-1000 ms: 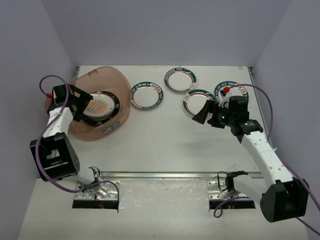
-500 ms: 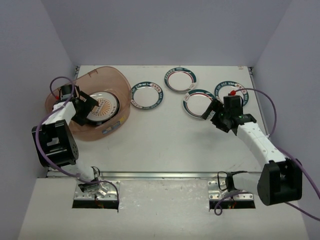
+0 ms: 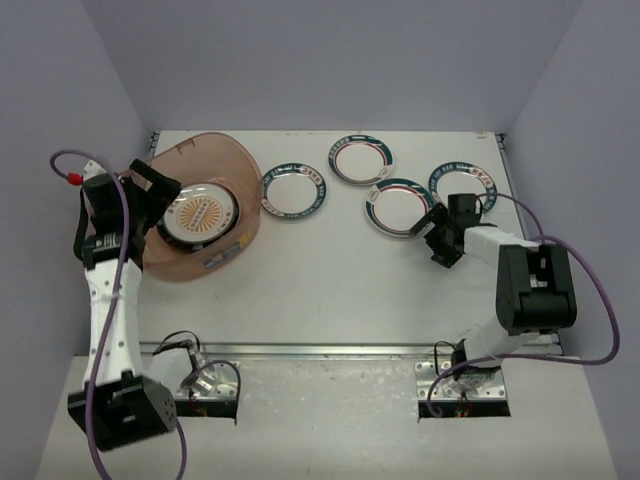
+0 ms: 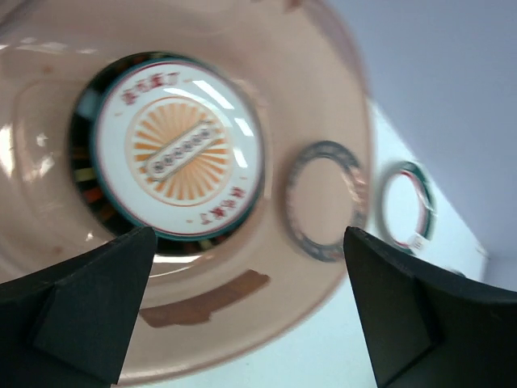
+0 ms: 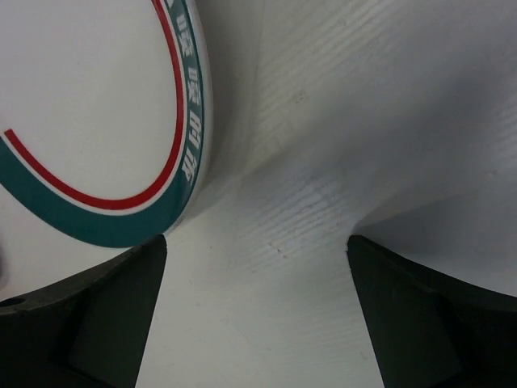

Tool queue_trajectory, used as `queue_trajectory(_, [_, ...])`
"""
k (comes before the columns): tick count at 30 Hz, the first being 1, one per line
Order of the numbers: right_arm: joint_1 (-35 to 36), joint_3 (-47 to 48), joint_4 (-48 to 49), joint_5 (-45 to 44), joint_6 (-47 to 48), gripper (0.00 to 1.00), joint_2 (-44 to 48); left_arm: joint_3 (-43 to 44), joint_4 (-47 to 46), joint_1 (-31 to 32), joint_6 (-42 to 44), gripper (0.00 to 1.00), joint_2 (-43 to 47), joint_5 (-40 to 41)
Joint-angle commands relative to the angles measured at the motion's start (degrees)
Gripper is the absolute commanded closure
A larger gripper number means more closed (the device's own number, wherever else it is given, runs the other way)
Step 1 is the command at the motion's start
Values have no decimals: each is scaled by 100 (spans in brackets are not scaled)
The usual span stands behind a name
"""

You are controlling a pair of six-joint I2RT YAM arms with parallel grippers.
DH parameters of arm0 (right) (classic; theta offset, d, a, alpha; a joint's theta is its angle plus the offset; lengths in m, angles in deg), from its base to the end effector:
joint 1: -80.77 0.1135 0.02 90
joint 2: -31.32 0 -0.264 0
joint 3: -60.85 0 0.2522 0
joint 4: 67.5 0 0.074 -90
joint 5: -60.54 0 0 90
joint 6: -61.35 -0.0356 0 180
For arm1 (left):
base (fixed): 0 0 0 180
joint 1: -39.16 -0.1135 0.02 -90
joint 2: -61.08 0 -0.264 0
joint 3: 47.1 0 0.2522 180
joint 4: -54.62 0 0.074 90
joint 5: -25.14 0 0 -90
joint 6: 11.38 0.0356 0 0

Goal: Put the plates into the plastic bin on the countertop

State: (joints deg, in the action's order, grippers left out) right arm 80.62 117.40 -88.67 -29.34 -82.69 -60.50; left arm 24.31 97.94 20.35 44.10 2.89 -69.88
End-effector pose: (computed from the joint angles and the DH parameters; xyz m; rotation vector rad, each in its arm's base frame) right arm 0.2949 -0.0007 0.1404 1.1823 2.3128 0.3573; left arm 0.2103 0.0683 0.3406 -0.8966 1.9037 -0.2570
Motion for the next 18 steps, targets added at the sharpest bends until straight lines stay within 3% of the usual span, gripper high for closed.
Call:
queue_trajectory(1, [-219,-396,2114,398,-322,4,-386,-509,-740,59,448,0,1251,-1596])
queue_trajectory(6, [-344,130,2102,792,-574,13,-1455,-669,-422,80,832,0,1363,-2356])
queue_trajectory(8, [-406,180,2053,1060,-701,35,-1823,-694,-212,80,1001,0,1400,-2307])
queue_trajectory(12, [-407,-146,2121,1001,-897,100,-1875,-685,-109,115,1079,0,1555,-2161])
queue_trajectory(18, [-342,-437,1785,1236,-605,100,-1102,-520,-138,165,931,0,1453,-2515])
